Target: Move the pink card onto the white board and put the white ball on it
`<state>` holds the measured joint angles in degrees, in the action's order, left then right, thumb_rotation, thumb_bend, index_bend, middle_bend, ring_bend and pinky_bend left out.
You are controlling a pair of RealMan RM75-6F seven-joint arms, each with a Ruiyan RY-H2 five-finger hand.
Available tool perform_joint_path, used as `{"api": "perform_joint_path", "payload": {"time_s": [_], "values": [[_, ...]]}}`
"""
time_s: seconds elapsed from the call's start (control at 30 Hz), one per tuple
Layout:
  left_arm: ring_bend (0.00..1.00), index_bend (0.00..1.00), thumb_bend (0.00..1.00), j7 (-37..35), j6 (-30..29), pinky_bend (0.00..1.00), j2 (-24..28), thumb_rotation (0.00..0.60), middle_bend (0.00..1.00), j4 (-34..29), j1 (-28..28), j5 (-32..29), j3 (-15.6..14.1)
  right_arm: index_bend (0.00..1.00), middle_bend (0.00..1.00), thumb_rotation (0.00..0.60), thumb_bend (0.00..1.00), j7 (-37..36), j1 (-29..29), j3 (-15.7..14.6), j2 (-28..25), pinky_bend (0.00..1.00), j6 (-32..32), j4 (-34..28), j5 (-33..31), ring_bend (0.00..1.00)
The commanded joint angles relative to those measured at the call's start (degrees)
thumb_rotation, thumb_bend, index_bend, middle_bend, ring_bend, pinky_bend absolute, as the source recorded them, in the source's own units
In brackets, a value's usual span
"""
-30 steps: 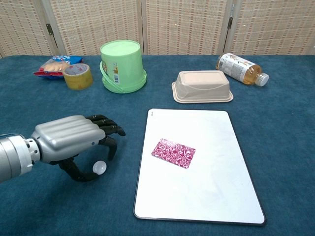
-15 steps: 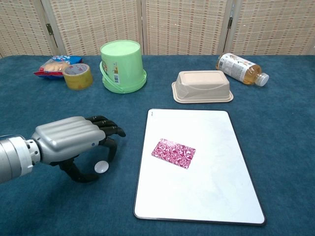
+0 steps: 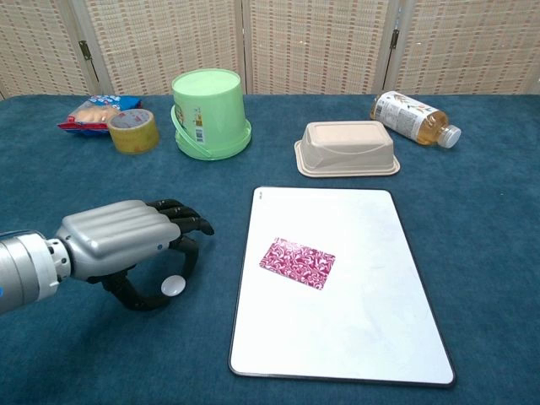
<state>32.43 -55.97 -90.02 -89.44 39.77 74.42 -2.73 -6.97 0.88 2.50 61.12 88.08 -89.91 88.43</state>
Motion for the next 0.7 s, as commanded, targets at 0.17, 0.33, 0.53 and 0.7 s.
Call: {"api": "perform_joint_path", "payload": {"time_s": [0.17, 0.33, 0.53, 0.7], "values": [[0.08, 0.49, 0.38, -0.4, 0.2, 0.00, 0.2, 0.600, 0.15, 0.1, -0.1, 0.3, 0.5, 0.10, 0.15, 0.600, 0.25, 0.2, 0.1, 0.0, 0.0, 0.16, 0.0, -0.2, 0.1, 0.20], [0.08, 0.50, 0.38, -0.3, 0.3, 0.00, 0.6, 0.600, 0.15, -1.0, 0.7, 0.9, 2.0, 0.10, 0.15, 0.600, 0.25, 0.4, 0.1, 0.0, -0.2, 0.16, 0.0, -0.4, 0.1, 0.20], [0.08, 0.50, 0.38, 1.0, 2.4, 0.00, -0.4, 0.600, 0.15, -2.4, 3.7, -0.1, 5.2, 0.10, 0.15, 0.600, 0.24, 0.6, 0.1, 0.1, -0.2, 0.16, 0.0, -0.6, 0.1, 0.20], [0.08, 0.50, 0.38, 3.5, 4.9, 0.00, -3.1, 0.600, 0.15, -1.7, 6.7, -3.0, 8.1, 0.10, 0.15, 0.600, 0.24, 0.5, -0.1, 0.1, -0.3, 0.16, 0.0, -0.5, -0.2, 0.20]]}}
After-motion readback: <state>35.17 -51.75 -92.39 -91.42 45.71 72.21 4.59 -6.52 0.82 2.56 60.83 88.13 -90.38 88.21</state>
